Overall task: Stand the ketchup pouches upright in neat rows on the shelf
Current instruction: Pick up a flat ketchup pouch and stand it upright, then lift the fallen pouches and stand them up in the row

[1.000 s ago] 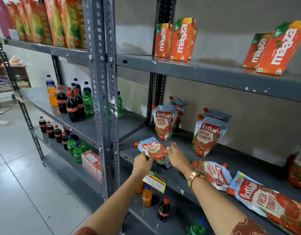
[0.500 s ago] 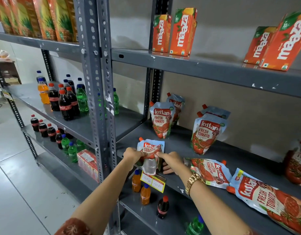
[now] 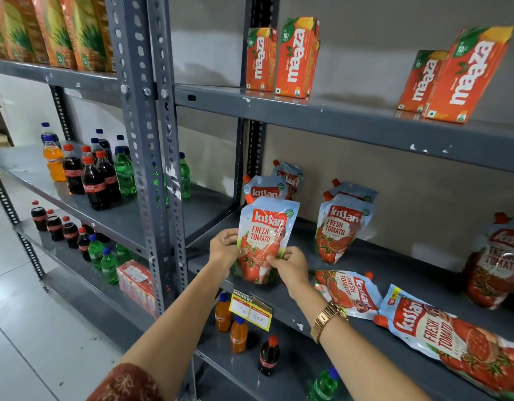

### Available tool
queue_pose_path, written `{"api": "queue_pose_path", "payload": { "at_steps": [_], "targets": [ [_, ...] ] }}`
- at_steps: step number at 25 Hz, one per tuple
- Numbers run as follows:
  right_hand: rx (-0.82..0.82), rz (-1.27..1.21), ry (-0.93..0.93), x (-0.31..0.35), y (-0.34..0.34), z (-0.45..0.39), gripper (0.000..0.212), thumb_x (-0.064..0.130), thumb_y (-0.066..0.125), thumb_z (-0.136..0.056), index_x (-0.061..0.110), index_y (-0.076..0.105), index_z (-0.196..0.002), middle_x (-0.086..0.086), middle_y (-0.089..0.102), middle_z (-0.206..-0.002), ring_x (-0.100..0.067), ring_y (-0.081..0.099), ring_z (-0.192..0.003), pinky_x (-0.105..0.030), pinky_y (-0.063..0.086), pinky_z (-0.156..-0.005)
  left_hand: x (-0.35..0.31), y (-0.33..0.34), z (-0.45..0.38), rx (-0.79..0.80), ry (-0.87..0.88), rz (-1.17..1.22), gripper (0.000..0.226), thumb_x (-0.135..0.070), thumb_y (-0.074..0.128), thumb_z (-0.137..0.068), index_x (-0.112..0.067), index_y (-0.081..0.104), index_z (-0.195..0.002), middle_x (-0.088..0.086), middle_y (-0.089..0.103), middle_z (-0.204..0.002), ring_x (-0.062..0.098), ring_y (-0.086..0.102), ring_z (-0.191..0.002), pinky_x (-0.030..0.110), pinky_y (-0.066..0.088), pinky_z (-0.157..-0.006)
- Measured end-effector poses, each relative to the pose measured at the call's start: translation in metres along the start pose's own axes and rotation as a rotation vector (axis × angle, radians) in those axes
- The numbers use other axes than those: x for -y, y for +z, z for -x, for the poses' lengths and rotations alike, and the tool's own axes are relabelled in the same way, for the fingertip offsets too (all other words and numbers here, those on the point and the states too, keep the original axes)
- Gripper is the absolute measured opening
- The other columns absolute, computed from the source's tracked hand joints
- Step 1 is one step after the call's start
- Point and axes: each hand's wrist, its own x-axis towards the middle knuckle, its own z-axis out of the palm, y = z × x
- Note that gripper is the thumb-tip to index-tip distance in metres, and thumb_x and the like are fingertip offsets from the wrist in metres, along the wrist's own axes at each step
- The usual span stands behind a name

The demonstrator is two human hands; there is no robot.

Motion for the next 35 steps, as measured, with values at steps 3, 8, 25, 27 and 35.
{"api": "queue_pose_path", "payload": {
  "at_steps": [3,8,25,27,35],
  "targets": [
    [-0.015,0.196,-0.107,-0.008,-0.006,-0.001,0.029,0.009,0.071,-0.077,0.008,0.051,-0.098,-0.010,0.065,-0.105,-0.027,0.063,-0.104,-0.034,0.051,-0.083,0.010,0.009,-0.004,-0.033,0.042,-0.059,0.029,0.015,0.059,-0.081,-0.010,0.054,-0.096,0.016,0.066,-0.111,0.022,0.061,-0.099,0.033,0.055,-0.075],
    [-0.069,0.325,-0.166,-0.013,-0.014,0.001,0.021,-0.005,0.061,-0.079,0.011,0.057,-0.091,-0.016,0.069,-0.108,-0.029,0.065,-0.104,-0.039,0.054,-0.090,0.013,0.015,0.001,-0.119,0.023,-0.111,0.027,0.007,0.061,-0.083,-0.006,0.059,-0.107,0.014,0.066,-0.115,0.025,0.061,-0.108,0.035,0.051,-0.090],
    [-0.337,0.171,0.144,-0.062,-0.112,0.037,0.020,-0.001,0.054,-0.082,0.001,0.068,-0.096,-0.015,0.070,-0.092,-0.034,0.064,-0.097,-0.037,0.052,-0.086,0.029,0.102,0.074,0.118,0.328,-0.550,0.025,-0.015,0.052,-0.093,-0.003,0.066,-0.109,0.017,0.069,-0.110,0.032,0.062,-0.106,0.031,0.047,-0.087],
    [-0.283,0.146,0.244,-0.073,-0.121,0.033,0.015,0.001,0.057,-0.080,-0.001,0.068,-0.090,-0.009,0.064,-0.074,-0.034,0.067,-0.082,-0.046,0.057,-0.084,0.027,0.113,0.075,0.195,0.265,-0.584,0.038,-0.018,0.046,-0.096,-0.002,0.054,-0.129,0.018,0.059,-0.131,0.032,0.053,-0.122,0.031,0.042,-0.099],
    [-0.226,-0.188,0.405,-0.075,-0.129,0.032,0.017,0.008,0.059,-0.086,0.008,0.053,-0.101,-0.015,0.061,-0.096,-0.023,0.061,-0.053,-0.027,0.055,-0.042,0.030,0.113,0.067,0.356,0.142,-0.645,0.032,-0.026,0.051,-0.092,0.000,0.067,-0.095,0.019,0.069,-0.107,0.032,0.059,-0.107,0.032,0.042,-0.087]
  ]
}}
